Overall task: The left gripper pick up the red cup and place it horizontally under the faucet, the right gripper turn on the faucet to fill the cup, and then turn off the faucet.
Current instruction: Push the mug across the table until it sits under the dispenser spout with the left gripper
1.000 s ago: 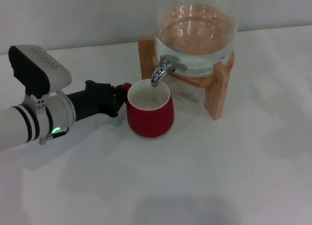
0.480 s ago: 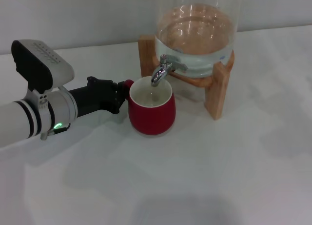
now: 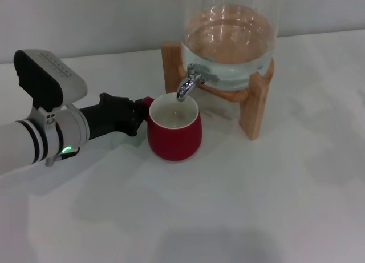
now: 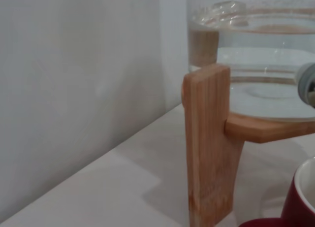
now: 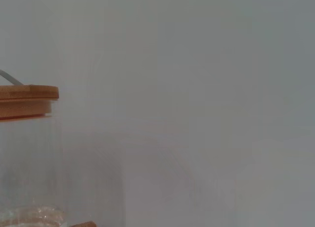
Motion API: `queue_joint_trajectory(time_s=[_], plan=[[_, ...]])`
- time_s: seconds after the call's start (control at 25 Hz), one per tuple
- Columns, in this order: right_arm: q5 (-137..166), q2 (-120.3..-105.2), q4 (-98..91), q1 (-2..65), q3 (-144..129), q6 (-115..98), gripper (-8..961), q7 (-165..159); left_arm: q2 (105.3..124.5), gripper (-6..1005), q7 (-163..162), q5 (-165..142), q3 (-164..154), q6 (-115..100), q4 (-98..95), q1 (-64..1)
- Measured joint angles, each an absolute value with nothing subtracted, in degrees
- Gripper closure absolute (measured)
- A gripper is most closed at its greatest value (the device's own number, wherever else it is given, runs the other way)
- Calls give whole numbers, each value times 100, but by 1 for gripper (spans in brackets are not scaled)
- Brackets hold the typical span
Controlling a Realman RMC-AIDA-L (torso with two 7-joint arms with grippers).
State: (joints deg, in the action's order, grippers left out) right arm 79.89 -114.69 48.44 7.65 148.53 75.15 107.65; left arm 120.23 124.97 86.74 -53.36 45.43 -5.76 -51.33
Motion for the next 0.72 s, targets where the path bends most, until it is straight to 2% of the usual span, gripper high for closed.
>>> queue_joint_trajectory(time_s=[0.72], plan=[[7989, -11469, 4833, 718, 14855, 7539, 234, 10767, 12042, 909, 12436, 8717, -5544, 4396, -562, -5106]])
